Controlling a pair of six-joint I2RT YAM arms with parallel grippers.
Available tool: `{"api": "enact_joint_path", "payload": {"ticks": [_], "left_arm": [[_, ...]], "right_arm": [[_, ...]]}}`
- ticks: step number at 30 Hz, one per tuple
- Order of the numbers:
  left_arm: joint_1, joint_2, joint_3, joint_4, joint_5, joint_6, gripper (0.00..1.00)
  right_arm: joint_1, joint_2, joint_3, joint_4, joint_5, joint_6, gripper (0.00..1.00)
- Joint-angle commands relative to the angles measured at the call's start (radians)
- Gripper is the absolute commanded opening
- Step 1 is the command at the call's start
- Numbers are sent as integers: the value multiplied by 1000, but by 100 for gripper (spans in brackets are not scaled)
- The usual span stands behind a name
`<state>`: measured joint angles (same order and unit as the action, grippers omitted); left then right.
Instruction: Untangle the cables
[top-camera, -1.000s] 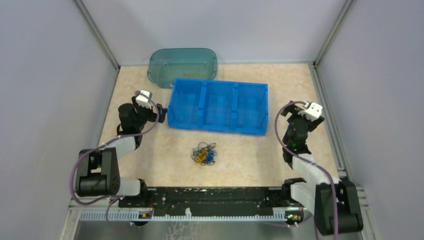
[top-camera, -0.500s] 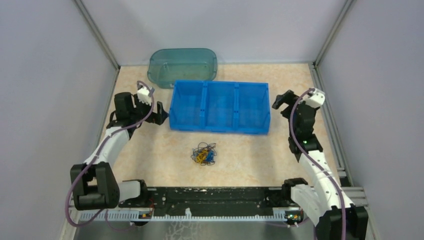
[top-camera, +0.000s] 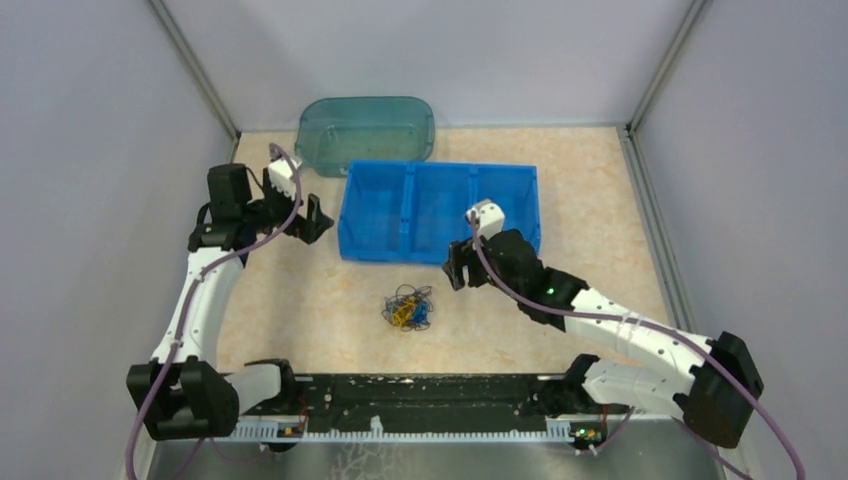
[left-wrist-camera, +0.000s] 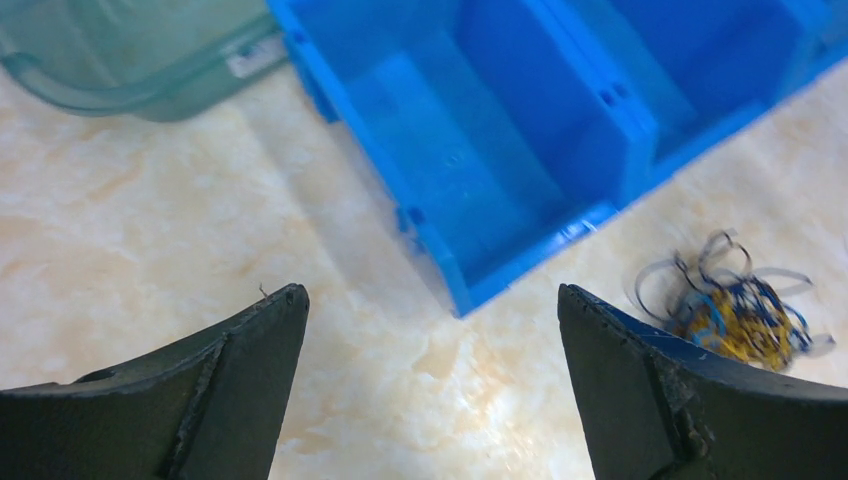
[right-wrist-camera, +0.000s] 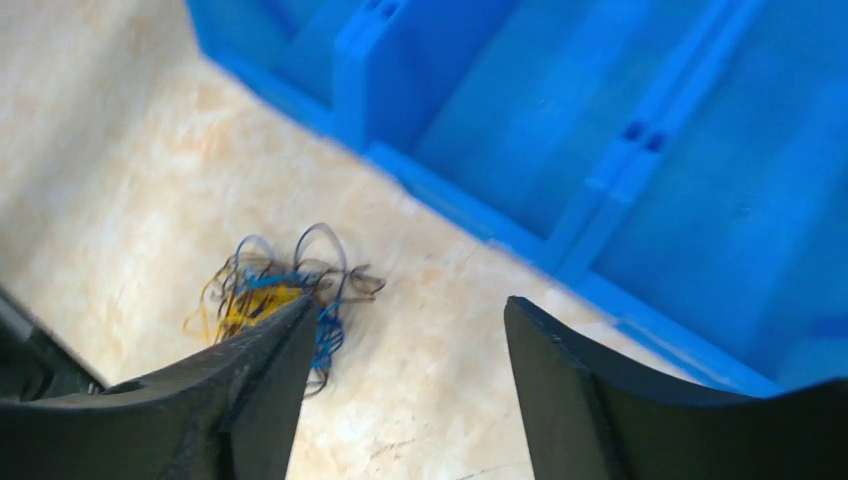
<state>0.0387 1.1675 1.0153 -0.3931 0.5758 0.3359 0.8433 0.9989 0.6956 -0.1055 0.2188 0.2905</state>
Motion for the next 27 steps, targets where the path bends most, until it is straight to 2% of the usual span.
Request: {"api": "enact_joint_path", "payload": {"ticks": [1, 6, 11, 17, 27], "left_arm": [[-26, -51, -23, -215, 129, 156, 100], [-45, -123, -86, -259, 143, 208, 100], [-49, -155, -116, -259, 162, 216, 100], [-48, -155, -125, -259, 181, 216, 100], [-51, -171, -130, -262, 219, 213, 100]], "right_arm": [[43, 55, 6, 19, -182, -10, 66], [75, 117, -36, 94, -269, 9, 49], [100, 189, -50, 152, -315, 18, 48], [111, 268, -46, 188, -302, 14, 45], [114, 349, -26, 225, -211, -12, 32]]}}
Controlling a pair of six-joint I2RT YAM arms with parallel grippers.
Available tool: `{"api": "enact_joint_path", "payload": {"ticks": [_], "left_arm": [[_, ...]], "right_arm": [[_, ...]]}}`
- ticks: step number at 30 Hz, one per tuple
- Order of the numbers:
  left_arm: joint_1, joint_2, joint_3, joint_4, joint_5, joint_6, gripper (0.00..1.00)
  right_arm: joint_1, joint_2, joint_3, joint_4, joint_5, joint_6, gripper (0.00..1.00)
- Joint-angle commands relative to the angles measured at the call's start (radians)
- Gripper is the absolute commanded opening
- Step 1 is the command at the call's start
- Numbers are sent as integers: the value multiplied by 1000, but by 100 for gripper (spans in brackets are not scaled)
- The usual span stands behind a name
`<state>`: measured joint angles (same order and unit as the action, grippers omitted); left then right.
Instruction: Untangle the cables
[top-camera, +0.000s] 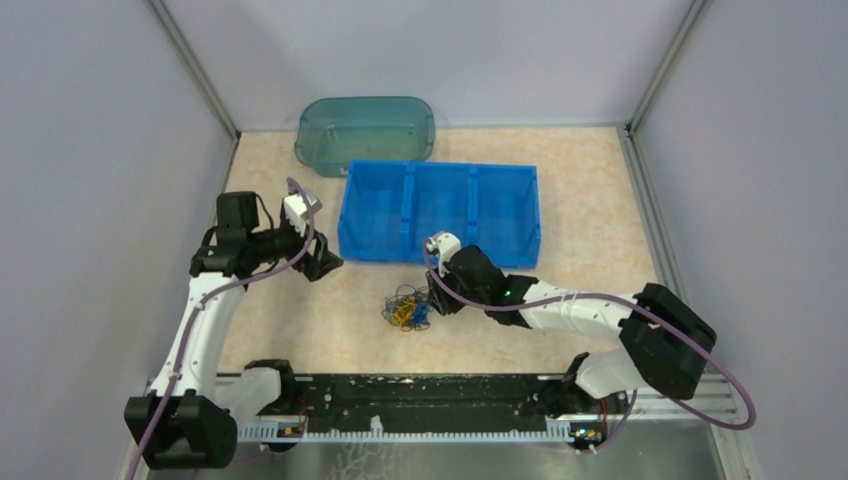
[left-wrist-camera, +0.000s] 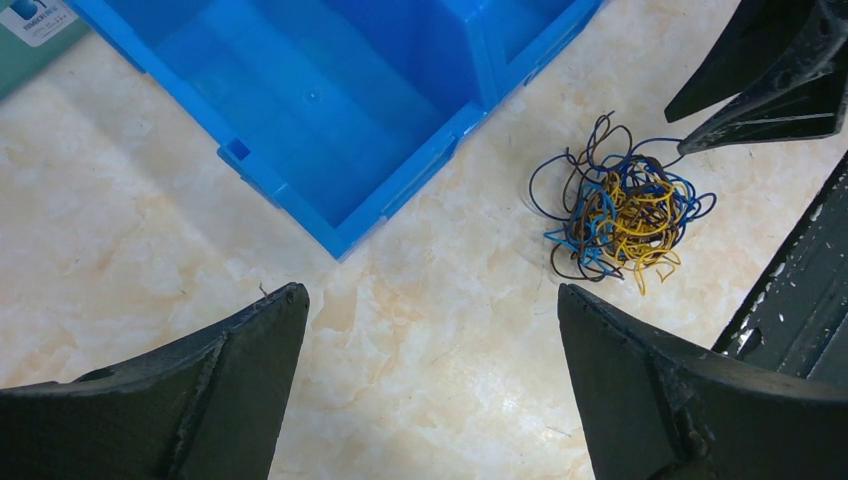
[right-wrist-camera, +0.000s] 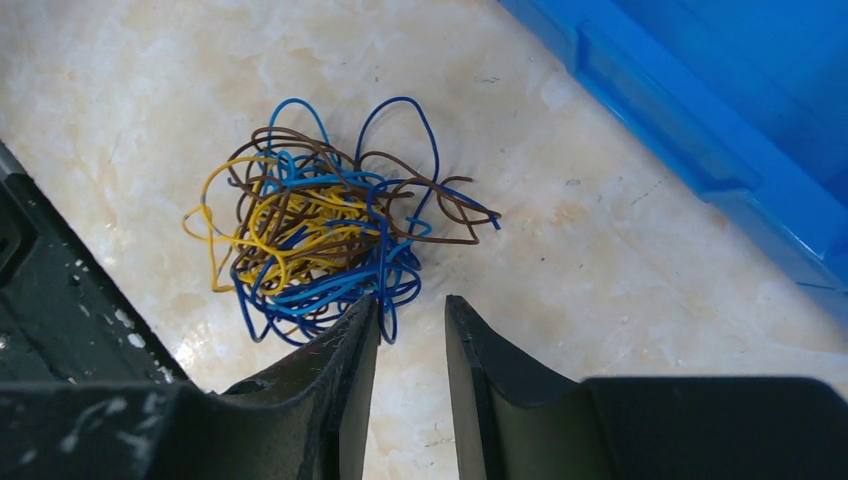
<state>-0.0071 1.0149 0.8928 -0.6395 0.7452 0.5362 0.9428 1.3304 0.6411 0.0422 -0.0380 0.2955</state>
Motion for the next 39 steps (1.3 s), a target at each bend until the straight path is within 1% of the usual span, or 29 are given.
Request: {"api": "enact_joint_path", "payload": {"ticks": [1, 2, 5, 7, 10, 18, 23, 24, 25, 26, 29, 34, 39], "left_arm": [[-5, -18, -10, -14, 55, 8, 100], [-4, -18, -12, -12, 60, 4, 100], [-5, -22, -17, -11, 77, -8, 100], [-5, -25, -16, -11, 82, -9, 100], [-4, -33, -3, -25, 82, -2, 100], [-5, -61, 34, -42, 93, 2, 100], [-5, -67, 38, -44, 107, -4, 100], [-5, -67, 37, -44, 108, -5, 100], [-5, -66, 36, -44, 111, -4, 100], [-5, -66, 34, -45, 111, -5, 100], [-6, -69, 31, -46, 118, -3, 100], [-6, -88, 41, -78, 161, 23, 100], [-7, -136, 35, -122, 256, 91, 100]], "right_arm": [[15, 23, 31, 81, 55, -20, 29], [15, 26, 34, 84, 66, -21, 27], [17, 27, 39, 103, 86, -25, 24], [17, 31, 44, 112, 87, -28, 24], [21, 40, 46, 119, 89, -34, 26], [42, 69, 46, 133, 125, -41, 25], [82, 71, 49, 131, 201, -62, 13], [97, 67, 52, 130, 229, -71, 10], [112, 61, 58, 128, 257, -81, 3], [126, 54, 66, 122, 281, -92, 0], [160, 23, 104, 100, 336, -119, 0], [172, -65, 185, 53, 284, -131, 0], [172, -113, 270, 26, 134, -110, 0]]}}
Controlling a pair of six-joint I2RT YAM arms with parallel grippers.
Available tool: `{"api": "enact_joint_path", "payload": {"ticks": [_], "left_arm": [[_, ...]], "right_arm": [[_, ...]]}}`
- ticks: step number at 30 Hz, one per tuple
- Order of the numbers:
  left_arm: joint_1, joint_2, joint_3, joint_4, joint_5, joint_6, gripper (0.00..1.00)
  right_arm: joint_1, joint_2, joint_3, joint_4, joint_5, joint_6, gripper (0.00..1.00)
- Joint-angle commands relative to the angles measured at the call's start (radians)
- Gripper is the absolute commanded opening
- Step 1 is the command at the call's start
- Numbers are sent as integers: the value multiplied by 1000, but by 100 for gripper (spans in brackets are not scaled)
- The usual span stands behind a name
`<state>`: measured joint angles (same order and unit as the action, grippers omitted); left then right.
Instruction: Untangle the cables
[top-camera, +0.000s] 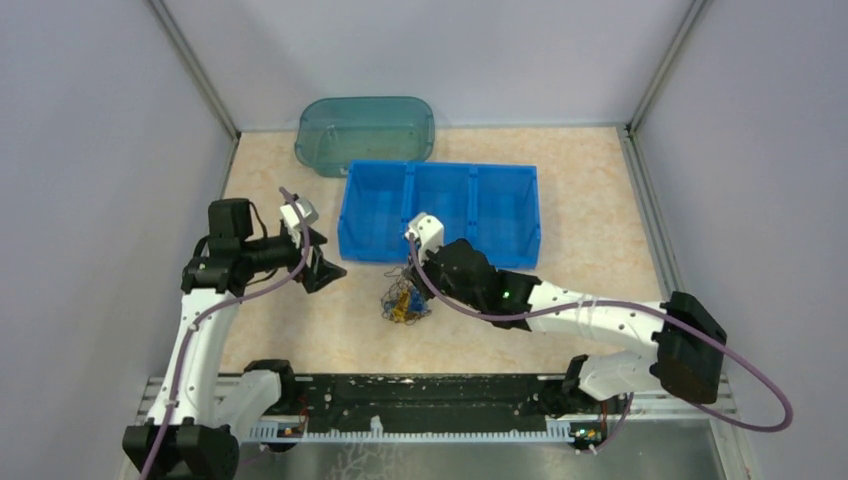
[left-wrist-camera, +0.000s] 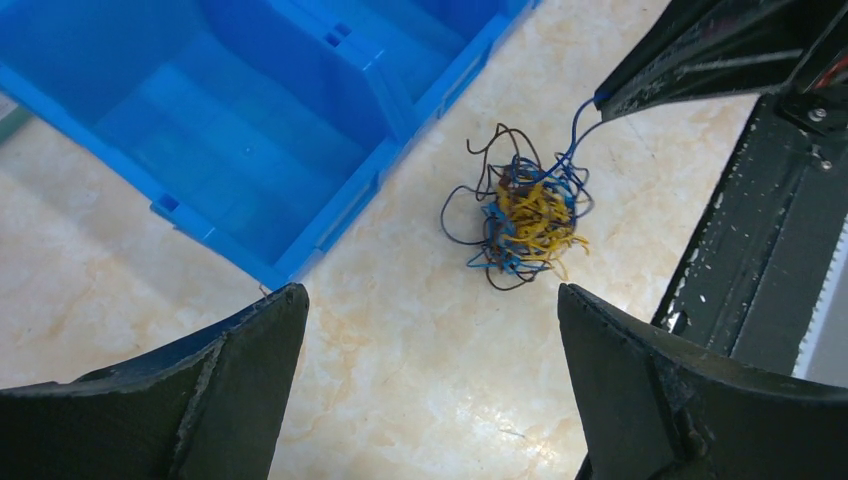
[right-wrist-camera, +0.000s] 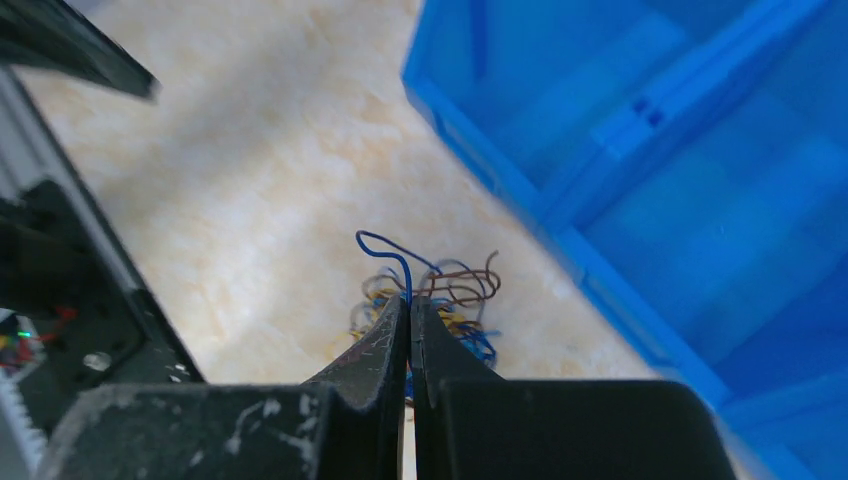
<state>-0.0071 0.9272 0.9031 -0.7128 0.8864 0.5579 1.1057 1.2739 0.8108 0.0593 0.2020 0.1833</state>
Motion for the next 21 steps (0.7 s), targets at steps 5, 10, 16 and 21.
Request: {"api": "enact_joint_path", "payload": {"ticks": [5, 10, 16, 21], "left_arm": [[-14, -127, -12, -39, 200, 70, 100], [-45, -150, -44, -27, 208, 50, 100], [-125, -169, -72, 84, 169, -21, 98], [-173, -151, -48, 124, 142, -4, 94]], "right_arm": [[20, -47, 158, -2, -204, 41, 0], [31, -48, 167, 56, -240, 83, 0], [40, -19, 196, 93, -282, 113, 0], [45, 9, 211, 107, -293, 130, 0]]}}
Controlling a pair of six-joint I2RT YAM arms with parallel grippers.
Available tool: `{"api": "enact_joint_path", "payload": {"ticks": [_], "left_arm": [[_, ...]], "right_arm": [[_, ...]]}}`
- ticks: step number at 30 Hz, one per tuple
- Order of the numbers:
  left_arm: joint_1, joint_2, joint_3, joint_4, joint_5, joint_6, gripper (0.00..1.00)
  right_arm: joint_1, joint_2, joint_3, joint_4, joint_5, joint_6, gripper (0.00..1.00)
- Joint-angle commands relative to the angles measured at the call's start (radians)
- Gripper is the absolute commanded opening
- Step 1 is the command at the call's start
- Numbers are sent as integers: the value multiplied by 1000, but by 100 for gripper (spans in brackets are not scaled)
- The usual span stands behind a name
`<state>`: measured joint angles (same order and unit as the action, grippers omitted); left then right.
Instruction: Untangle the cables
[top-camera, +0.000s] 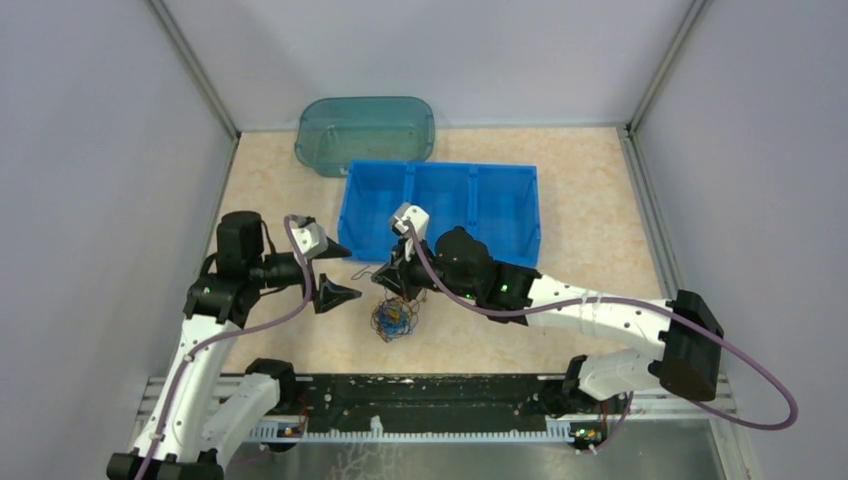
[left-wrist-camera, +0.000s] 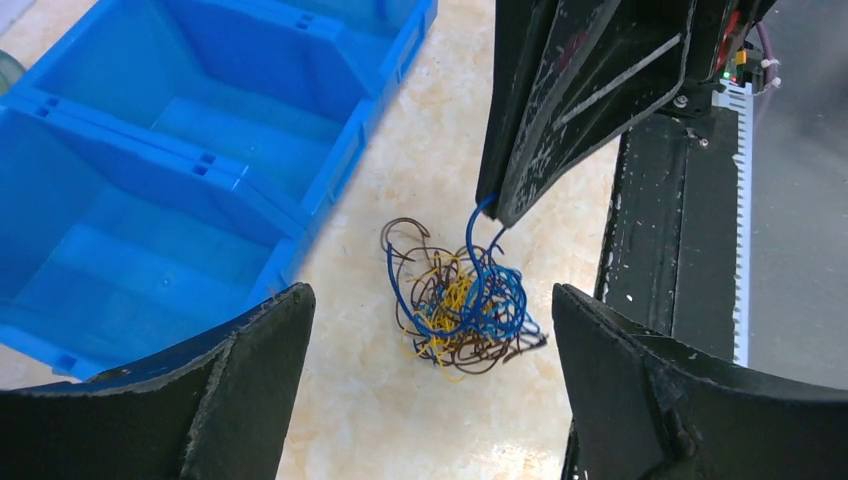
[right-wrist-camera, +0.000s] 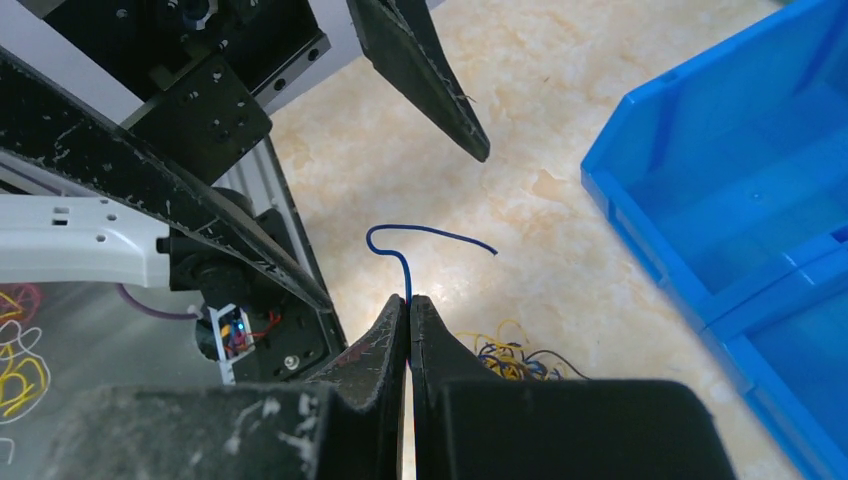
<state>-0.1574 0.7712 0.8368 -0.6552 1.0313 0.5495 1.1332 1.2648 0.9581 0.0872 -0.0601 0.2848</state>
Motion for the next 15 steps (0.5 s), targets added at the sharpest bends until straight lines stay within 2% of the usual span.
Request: {"api": "enact_joint_path", "payload": {"ticks": [1, 4, 8, 15], "left_arm": [[-29, 15, 27, 53, -2, 21, 92], [-53, 42, 51, 8, -11, 99, 84], [-69, 60, 71, -65, -24, 231, 58], [-88, 62, 69, -90, -57, 285, 27]], "right_arm": [[18, 21, 67, 82, -34, 31, 0], [19, 35, 78, 86, -37, 33, 0], [20, 43, 85, 87, -33, 33, 0], [19, 50, 85, 112, -42, 48, 0]]}}
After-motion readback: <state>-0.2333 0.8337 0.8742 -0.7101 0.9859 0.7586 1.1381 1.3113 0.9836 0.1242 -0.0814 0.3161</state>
